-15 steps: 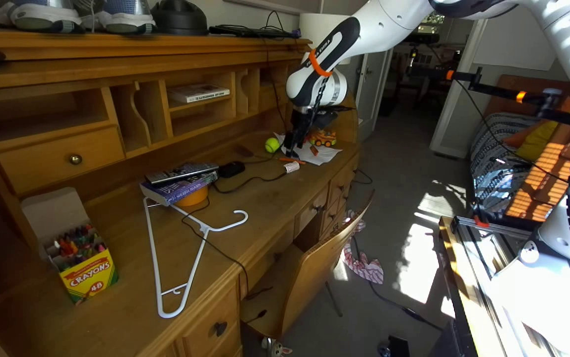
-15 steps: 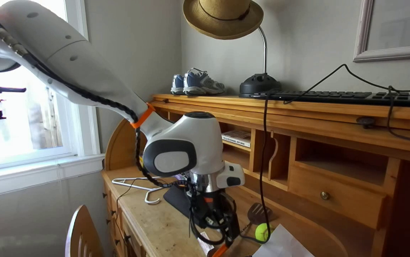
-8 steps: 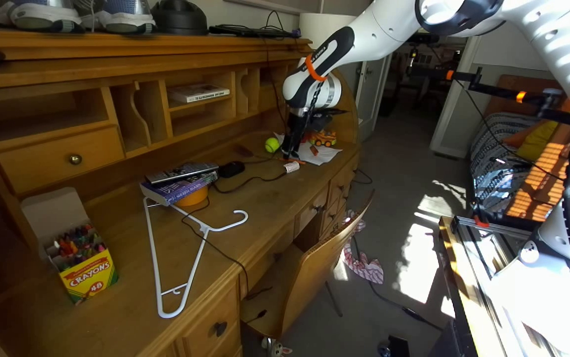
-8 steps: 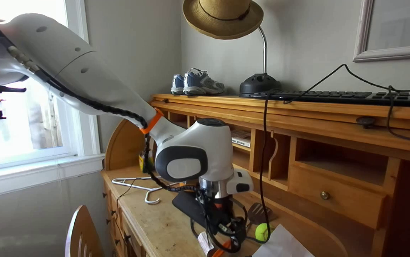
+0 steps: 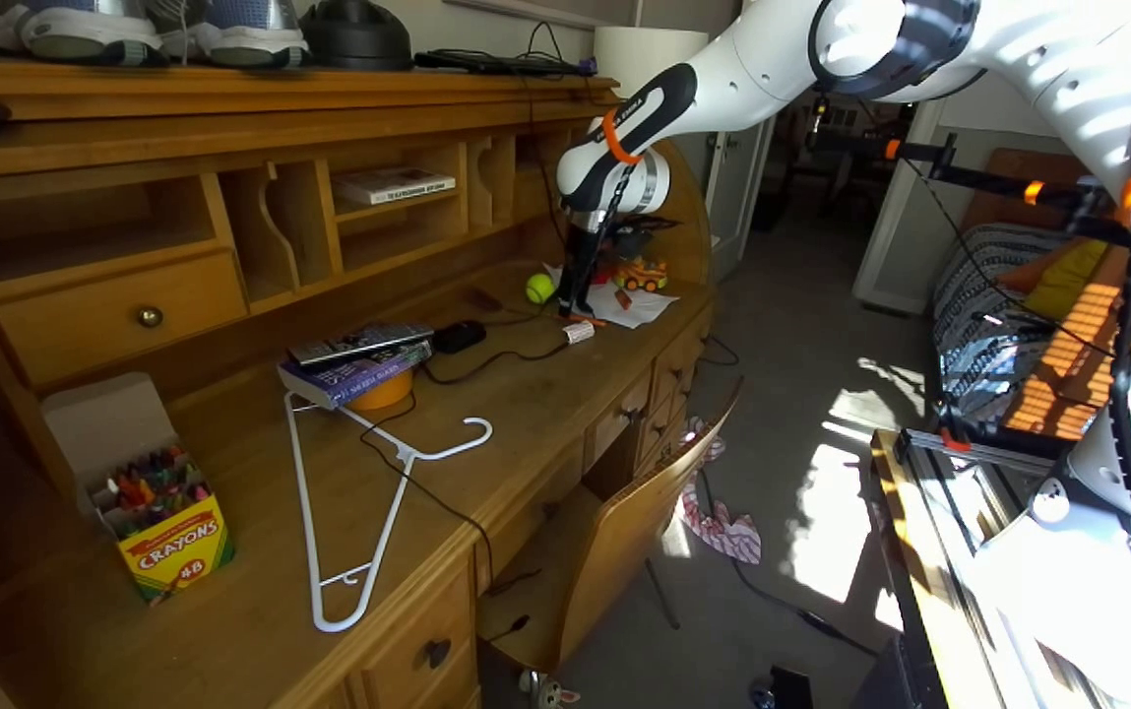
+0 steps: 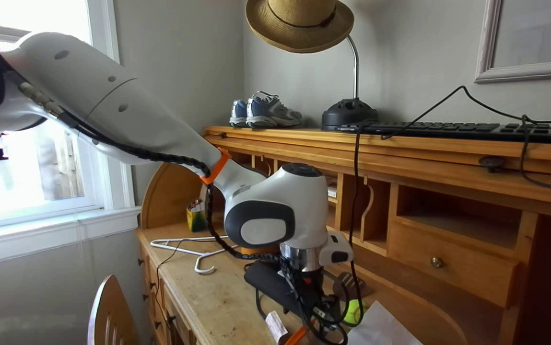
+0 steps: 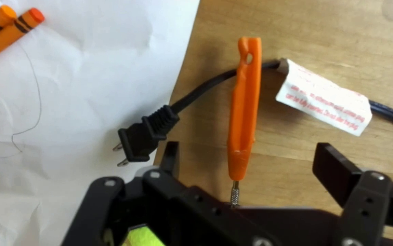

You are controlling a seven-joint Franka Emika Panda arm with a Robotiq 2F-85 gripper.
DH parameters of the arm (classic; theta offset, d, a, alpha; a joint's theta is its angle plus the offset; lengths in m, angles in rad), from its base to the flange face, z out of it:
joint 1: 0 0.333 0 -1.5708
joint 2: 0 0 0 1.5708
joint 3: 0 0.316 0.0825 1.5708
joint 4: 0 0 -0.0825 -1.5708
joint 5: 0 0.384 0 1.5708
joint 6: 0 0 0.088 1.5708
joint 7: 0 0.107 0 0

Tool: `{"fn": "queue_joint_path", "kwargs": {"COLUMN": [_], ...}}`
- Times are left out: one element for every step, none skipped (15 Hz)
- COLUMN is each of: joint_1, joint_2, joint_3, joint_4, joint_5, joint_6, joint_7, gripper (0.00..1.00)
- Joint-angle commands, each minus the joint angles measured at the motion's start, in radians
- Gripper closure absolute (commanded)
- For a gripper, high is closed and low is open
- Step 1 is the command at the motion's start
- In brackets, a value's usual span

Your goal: Use the spatula to place the white book on the desktop.

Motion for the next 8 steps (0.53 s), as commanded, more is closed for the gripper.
{"fn": "queue_joint_path", "kwargs": {"joint_1": [-0.027, -0.027, -0.026, -0.024, -0.024, -0.023, -0.021, -0.021], "joint_2": [0.061, 0.068, 0.076, 0.082, 0.089, 0.092, 0.096, 0.097], "joint_3": [0.036, 0.038, 0.041, 0.040, 0.042, 0.043, 0.041, 0.040], "joint_4": [0.079, 0.087, 0.097, 0.103, 0.111, 0.116, 0.122, 0.124], "joint_5": [0.011, 0.008, 0.006, 0.003, 0.002, 0.001, -0.002, -0.004], "joint_6": [-0.022, -0.028, -0.032, -0.028, -0.035, -0.038, -0.038, -0.041], "joint_7": [-0.034, -0.032, -0.030, -0.026, -0.027, -0.026, -0.023, -0.021], "gripper": [0.00, 0.00, 0.00, 0.00, 0.01, 0.02, 0.03, 0.06]}}
